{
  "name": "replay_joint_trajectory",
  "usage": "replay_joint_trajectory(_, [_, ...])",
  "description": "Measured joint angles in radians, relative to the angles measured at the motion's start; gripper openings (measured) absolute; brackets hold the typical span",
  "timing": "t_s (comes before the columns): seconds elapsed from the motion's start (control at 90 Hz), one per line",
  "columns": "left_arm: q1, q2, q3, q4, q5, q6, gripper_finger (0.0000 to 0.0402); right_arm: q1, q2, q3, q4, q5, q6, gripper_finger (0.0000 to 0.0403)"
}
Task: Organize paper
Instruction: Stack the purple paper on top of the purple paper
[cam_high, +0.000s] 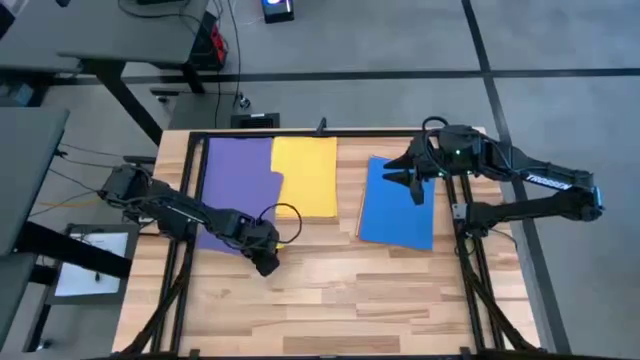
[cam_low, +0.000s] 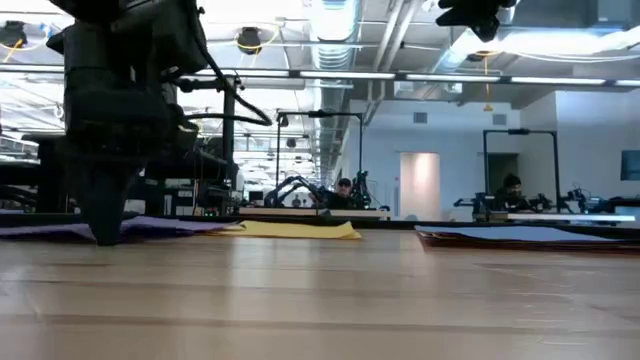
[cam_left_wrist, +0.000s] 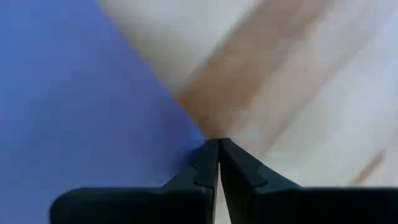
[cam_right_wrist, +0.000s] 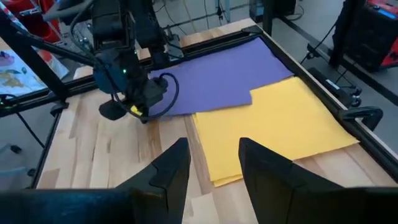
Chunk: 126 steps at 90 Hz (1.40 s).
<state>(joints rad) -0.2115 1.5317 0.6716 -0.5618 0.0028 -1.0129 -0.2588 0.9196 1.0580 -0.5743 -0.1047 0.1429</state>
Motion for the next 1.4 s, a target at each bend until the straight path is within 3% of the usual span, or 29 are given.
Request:
replay_joint_trajectory(0.211, [0.008, -0.040, -0.006, -0.097, -0.121, -0.135, 0.0000, 0.001, 0.004, 0.000, 0.003, -0.002, -0.014, 0.0132])
replay_joint_trajectory(0.356, [0.011, -0.090, -0.011, -0.135, -0.163, -0.141, 0.0000, -0.006, 0.004, 0.000, 0.028, -0.002, -0.019, 0.0132])
replay_joint_trajectory(0.567, [0.019, -0.149, -0.015, -0.205, -0.188, -0.159, 0.0000, -0.018, 0.023, 0.001, 0.045, -0.002, -0.008, 0.0132])
replay_joint_trajectory(0.733, [0.019, -0.195, -0.012, -0.093, -0.183, -0.045, 0.0000, -0.021, 0.064, 0.001, 0.044, -0.002, 0.014, 0.0132])
replay_joint_trajectory(0.911, [0.019, -0.205, -0.012, -0.095, -0.175, -0.050, 0.0000, -0.027, 0.112, 0.001, 0.040, -0.002, 0.072, 0.0136])
replay_joint_trajectory(1.011, [0.019, -0.203, -0.012, -0.099, -0.170, -0.064, 0.0000, -0.045, 0.117, 0.001, 0.040, -0.002, 0.091, 0.0150])
replay_joint_trajectory(1.189, [0.025, -0.238, -0.009, 0.045, -0.161, 0.010, 0.0000, -0.079, 0.119, 0.001, 0.033, 0.003, 0.092, 0.0195])
replay_joint_trajectory(1.3, [0.070, -0.241, -0.009, 0.026, -0.162, 0.013, 0.0000, -0.101, 0.139, 0.001, 0.029, 0.002, 0.094, 0.0223])
replay_joint_trajectory(1.4, [0.110, -0.220, -0.009, 0.066, -0.141, 0.120, 0.0000, -0.112, 0.165, 0.001, 0.030, 0.002, 0.062, 0.0235])
